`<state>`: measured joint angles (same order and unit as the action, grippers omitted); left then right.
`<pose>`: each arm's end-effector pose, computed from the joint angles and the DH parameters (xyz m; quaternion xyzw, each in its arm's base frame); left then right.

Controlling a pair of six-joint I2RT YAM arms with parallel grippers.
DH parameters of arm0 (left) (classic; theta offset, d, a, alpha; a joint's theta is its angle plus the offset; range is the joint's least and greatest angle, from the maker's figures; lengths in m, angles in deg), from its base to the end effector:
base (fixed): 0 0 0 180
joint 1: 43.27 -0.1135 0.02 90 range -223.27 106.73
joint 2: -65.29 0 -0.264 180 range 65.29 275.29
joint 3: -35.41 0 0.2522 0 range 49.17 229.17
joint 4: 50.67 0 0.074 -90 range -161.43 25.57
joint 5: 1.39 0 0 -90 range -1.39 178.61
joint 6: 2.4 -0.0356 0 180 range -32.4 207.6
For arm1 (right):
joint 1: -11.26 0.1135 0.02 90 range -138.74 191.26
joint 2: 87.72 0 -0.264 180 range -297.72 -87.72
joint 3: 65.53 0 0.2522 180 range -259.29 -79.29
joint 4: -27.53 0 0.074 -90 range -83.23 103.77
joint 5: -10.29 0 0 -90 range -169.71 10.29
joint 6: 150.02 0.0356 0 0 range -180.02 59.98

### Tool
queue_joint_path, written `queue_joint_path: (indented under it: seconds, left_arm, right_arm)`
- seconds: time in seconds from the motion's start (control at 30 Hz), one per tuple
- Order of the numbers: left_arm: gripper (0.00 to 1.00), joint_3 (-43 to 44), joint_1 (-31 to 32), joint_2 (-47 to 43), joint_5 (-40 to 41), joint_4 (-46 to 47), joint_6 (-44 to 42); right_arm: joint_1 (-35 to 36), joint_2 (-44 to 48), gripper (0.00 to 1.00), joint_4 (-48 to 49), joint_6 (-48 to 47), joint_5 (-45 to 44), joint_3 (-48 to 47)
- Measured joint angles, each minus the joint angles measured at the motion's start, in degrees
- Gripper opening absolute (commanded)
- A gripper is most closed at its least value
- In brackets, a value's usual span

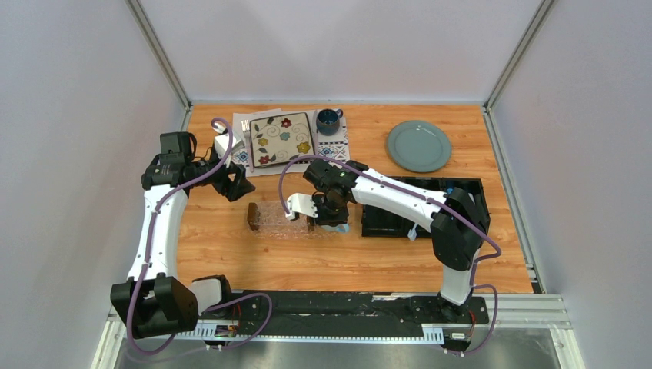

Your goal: Prepare toiletry sets of a toothbrush and toothpaste on the tray

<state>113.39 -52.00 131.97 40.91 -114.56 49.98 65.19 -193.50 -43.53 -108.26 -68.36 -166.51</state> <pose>0.2237 0.0077 0.3275 0.3417 0.8066 -0.2367 0.4204 0.2120 0.3030 0.2408 -0.7760 0.6109 0.1041 0.1175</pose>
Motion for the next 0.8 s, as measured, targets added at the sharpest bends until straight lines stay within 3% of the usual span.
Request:
queue_joint_path:
  seconds: [0.47, 0.8]
  left_arm:
    - [0.85, 0.00, 0.00, 0.00, -0.04, -0.74, -0.28]
    - [0.85, 0.00, 0.00, -0.02, -0.57, -1.16, -0.26]
  right_arm:
    - [0.00, 0.02, 0.52, 0.02, 1.07, -1.03, -0.79]
    - [0.00, 5.42, 0.56, -0.72, 5.07, -1.01, -3.61]
